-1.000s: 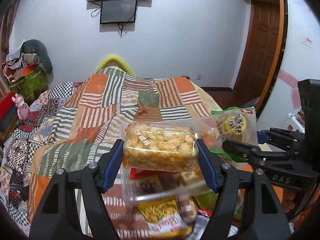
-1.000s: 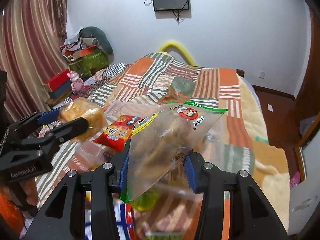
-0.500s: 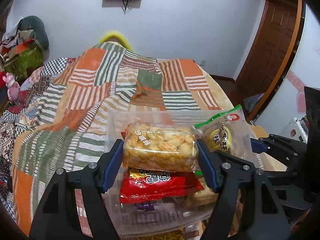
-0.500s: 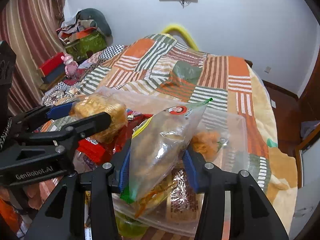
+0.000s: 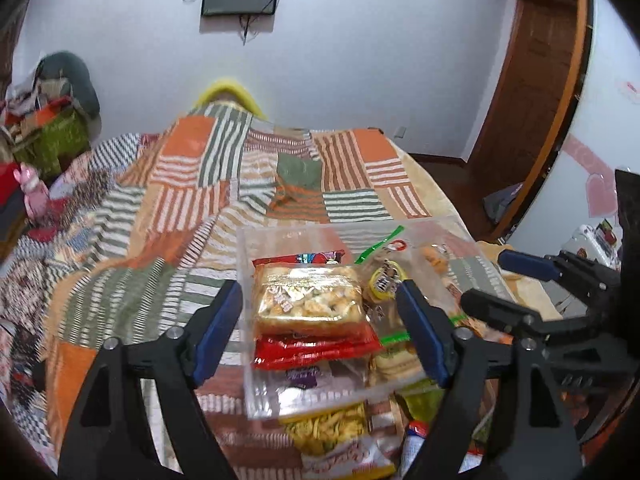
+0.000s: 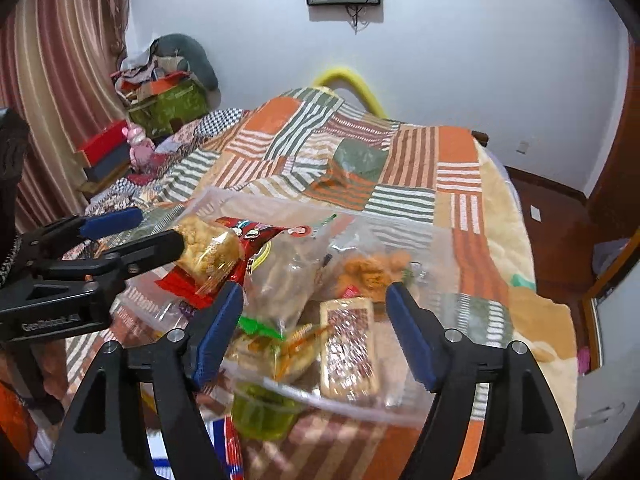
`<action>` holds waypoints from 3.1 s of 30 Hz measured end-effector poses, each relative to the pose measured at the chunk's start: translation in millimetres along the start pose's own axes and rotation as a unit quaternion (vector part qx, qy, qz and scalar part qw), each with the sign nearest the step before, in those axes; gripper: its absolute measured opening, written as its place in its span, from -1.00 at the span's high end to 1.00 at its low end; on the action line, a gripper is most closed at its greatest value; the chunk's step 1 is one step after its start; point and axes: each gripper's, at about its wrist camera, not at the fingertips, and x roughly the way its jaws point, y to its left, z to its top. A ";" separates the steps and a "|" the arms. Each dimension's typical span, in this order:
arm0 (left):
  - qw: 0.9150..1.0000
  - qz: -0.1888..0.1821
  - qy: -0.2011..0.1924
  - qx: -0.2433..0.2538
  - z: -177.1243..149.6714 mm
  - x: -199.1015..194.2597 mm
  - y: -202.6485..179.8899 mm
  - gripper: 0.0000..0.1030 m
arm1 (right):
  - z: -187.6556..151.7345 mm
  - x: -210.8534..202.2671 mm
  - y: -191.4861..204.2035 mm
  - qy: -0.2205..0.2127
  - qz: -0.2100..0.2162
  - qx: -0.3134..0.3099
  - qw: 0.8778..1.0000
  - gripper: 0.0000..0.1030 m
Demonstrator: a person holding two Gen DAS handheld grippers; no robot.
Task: Organize snacks
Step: 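Grasp the yellow chip bag with left gripper while right gripper grasps the green pea bag, then carry the chip bag and pea bag into the clear box and release both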
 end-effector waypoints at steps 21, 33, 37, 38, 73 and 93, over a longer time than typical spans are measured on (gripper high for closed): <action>0.996 0.009 0.089 -0.014 -107.0 -13.2 6.1 -0.88 | -107.9 -30.6 -18.8 0.060 -0.002 0.060 0.996 -0.55; 0.993 -0.001 0.118 -0.018 -118.0 33.4 -3.6 -0.79 | -131.8 -5.7 -12.3 0.094 0.017 0.079 0.992 -0.28; 0.993 -0.014 0.117 -0.029 -117.5 36.6 0.4 -0.51 | -131.9 -5.0 -2.5 0.095 0.006 0.049 0.994 -0.05; 0.993 -0.013 0.116 -0.026 -117.4 36.1 0.4 -0.33 | -132.1 -4.3 -1.2 0.094 0.003 0.043 0.995 0.03; 1.000 -0.016 -0.012 0.006 -40.8 -20.9 -15.1 0.01 | -50.9 -32.3 -26.7 -0.040 -0.031 0.060 0.997 0.29; 0.999 0.008 0.036 0.000 -32.4 51.9 2.0 0.01 | -17.2 42.5 -39.5 0.014 -0.042 0.054 0.998 0.28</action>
